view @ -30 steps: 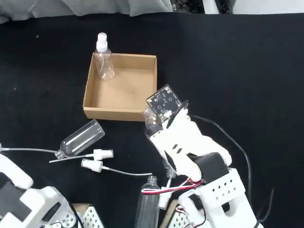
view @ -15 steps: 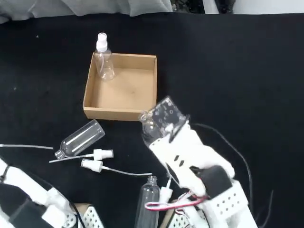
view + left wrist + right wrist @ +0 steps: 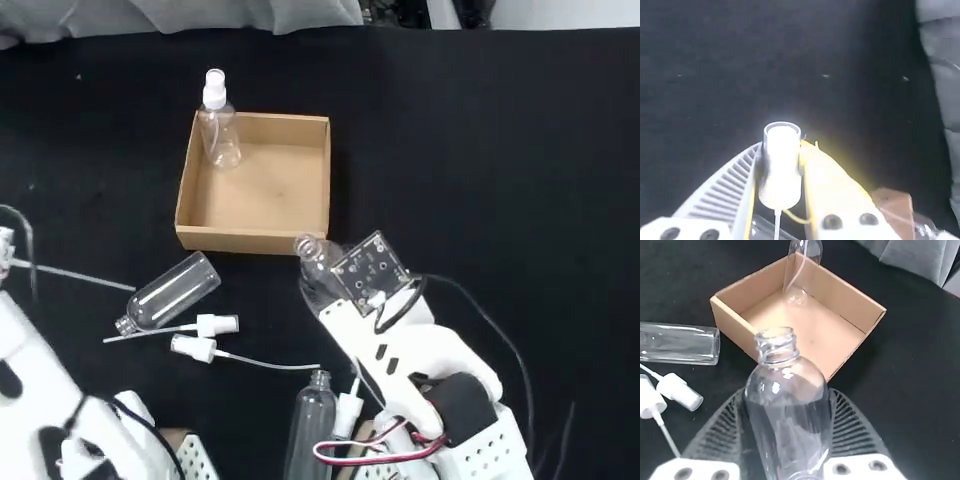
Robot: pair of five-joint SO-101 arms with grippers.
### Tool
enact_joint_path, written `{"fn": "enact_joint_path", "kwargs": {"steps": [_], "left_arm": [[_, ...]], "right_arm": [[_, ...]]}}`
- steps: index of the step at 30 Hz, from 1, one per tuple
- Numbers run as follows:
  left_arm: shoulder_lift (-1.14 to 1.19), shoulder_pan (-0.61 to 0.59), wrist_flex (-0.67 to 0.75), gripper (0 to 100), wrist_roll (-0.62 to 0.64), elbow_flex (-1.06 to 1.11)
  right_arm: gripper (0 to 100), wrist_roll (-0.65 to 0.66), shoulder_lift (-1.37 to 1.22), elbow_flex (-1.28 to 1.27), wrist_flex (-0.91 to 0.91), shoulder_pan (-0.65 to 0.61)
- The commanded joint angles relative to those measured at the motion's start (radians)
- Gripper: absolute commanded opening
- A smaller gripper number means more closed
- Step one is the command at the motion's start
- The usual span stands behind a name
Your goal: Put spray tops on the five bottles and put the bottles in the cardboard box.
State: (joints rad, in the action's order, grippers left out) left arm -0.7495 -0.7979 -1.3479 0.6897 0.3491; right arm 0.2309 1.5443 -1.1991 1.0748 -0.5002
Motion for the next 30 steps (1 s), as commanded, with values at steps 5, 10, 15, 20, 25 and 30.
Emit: {"fn": "enact_joint_path", "kwargs": {"steps": [5, 10, 15, 20, 25, 30], "left_arm": [[-0.169, 0.128, 0.11, 3, 0.005, 0.033], [-0.216, 0.197, 0.17, 3, 0.006, 0.065], [-0.255, 0.275, 0.181, 3, 0.006, 0.054], [-0.29, 0.344, 0.265, 3, 0.006, 0.065], [-0.298, 0.421, 0.305, 3, 0.006, 0.059], [-0.298, 0.463, 0.293, 3, 0.031, 0.11]], "right_arm": [[2.9, -0.003, 0.022, -0.015, -0.072, -0.029], [2.9, -0.005, 0.022, -0.015, -0.077, -0.041], [2.9, 0.0, 0.022, -0.044, -0.087, -0.112], [2.9, 0.0, 0.022, -0.085, -0.14, -0.12], [2.9, -0.008, 0.022, -0.107, -0.17, -0.121], [2.9, -0.008, 0.022, -0.107, -0.175, -0.126]]}}
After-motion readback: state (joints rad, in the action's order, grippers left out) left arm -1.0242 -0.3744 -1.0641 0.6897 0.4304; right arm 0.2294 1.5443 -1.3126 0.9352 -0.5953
